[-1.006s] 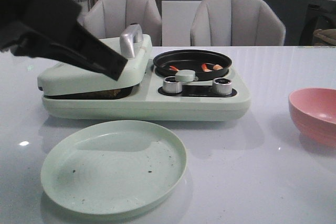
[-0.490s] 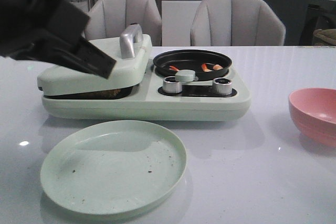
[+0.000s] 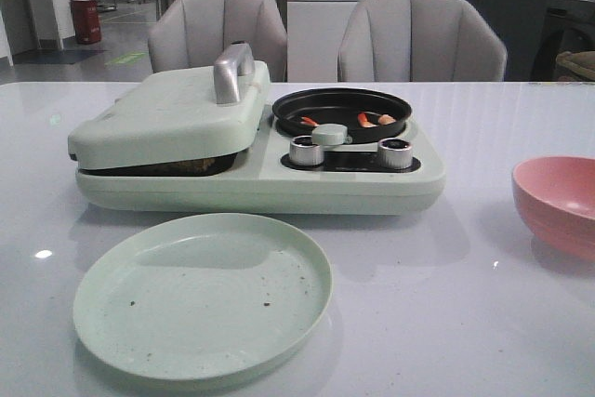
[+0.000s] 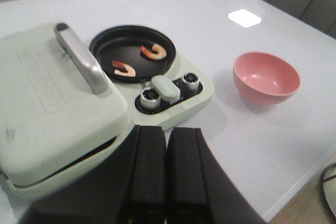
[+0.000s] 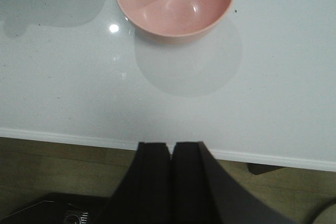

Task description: Make breakfast with bread and shrimp

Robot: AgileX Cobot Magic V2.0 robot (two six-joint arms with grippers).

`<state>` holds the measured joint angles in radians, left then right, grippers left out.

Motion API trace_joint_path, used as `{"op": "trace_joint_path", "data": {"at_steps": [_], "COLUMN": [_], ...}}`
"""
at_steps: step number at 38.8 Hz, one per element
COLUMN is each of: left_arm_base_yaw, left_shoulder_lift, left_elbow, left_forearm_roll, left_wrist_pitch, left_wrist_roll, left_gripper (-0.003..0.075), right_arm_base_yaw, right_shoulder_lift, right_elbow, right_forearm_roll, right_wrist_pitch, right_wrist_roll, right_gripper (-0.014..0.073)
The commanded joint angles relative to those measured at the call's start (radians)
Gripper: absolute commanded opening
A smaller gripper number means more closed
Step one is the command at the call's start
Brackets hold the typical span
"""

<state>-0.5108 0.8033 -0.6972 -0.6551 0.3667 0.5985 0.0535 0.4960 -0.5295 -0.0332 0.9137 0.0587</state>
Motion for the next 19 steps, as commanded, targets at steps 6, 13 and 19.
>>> {"op": "trace_joint_path", "data": {"at_steps": [6,13,19], "left_arm_base_yaw": [0.016,0.114,0.26], "left_shoulder_lift": [-0.05,-0.169,-0.324], "left_elbow": [-0.034,0.027,0.135], "left_forearm_roll": [0.144,0.156,0.141], "left_wrist_pitch": [-0.202,-0.269,-0.287], "left_wrist_roll": [0.002,0.002,0.002], "left_gripper": [0.01,0.01,0.01], "right_arm_base_yaw": [-0.001,-0.001,-0.001], "right_shoulder_lift": [0.002,0.002,0.002], "right_elbow": [-0.025,-0.025,-0.025], "right_forearm_roll": [-0.002,-0.002,-0.001], "right_wrist_pitch": [-0.052,-0.05,-0.049], "right_wrist_roll": [0.0,0.0,0.0], "right_gripper": [0.0035,0.0035,0.0035]}}
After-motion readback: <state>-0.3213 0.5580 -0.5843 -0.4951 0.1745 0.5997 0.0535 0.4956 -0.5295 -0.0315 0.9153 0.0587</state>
